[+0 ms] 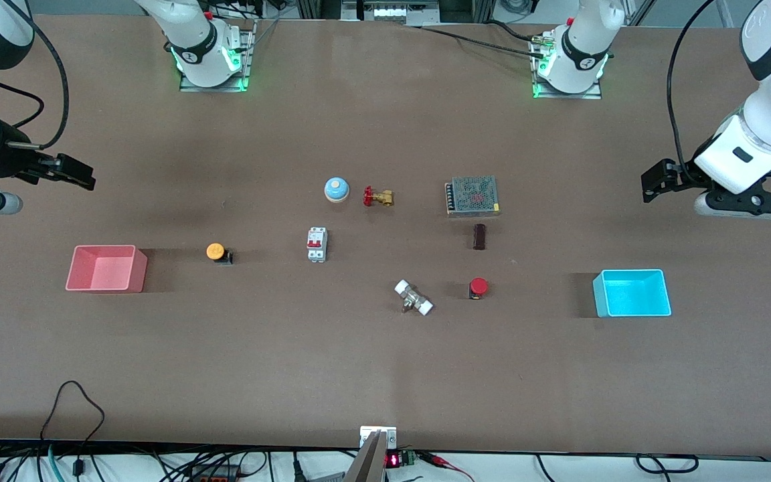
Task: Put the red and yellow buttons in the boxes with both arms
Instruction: 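Move the right gripper toward the yellow button while the left gripper reaches the red button, then grasp the yellow button with the right gripper while the left gripper grasps the red button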
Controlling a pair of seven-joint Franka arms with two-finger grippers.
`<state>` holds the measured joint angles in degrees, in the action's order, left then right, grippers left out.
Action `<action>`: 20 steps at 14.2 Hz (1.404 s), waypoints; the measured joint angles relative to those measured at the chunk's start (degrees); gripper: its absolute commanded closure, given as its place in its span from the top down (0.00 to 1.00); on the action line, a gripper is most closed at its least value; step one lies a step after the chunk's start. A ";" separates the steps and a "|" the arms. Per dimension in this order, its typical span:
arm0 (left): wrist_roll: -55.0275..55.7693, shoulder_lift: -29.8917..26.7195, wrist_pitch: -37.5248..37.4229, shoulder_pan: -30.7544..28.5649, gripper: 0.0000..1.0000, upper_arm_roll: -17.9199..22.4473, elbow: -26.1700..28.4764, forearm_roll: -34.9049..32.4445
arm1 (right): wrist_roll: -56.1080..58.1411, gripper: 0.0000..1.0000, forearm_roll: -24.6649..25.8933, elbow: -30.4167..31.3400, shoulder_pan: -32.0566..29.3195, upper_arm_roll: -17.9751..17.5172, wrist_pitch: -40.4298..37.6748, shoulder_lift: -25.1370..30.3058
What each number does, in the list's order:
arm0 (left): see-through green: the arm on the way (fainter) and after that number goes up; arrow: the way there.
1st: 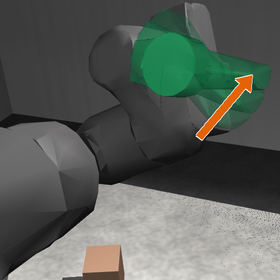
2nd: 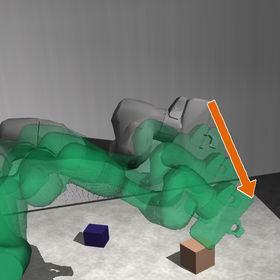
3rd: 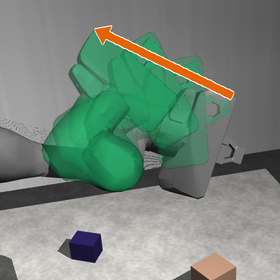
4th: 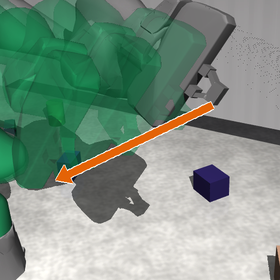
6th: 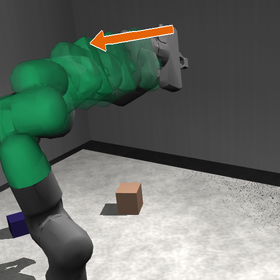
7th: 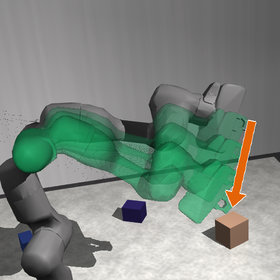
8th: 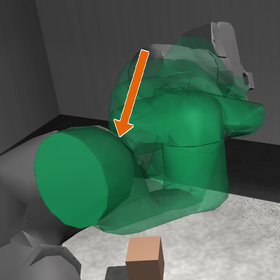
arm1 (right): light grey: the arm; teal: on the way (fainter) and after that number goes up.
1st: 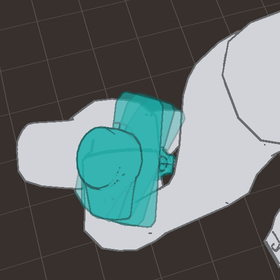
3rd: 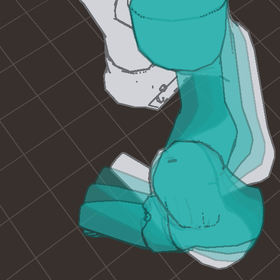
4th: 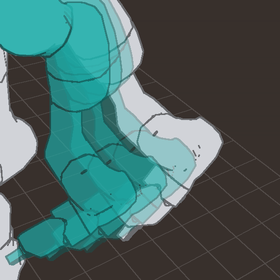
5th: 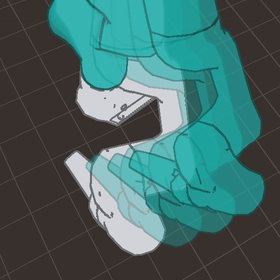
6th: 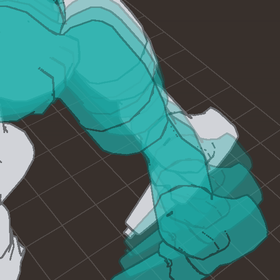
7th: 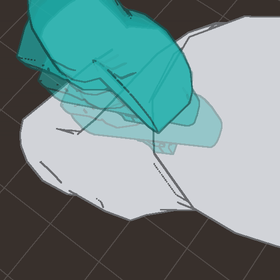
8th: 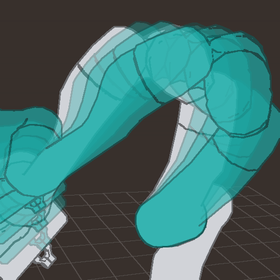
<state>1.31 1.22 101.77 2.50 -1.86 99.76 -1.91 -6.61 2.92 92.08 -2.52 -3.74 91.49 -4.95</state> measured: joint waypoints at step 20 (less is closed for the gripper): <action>14.44 31.00 5.13 13.45 1.00 -1.95 -22.25 0.12 | -5.84 1.00 -0.44 17.77 2.00 -3.98 21.64 -3.93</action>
<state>15.74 32.22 106.90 15.96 -3.81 77.51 -1.80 -12.45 2.49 109.86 -0.52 -7.72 113.13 -8.88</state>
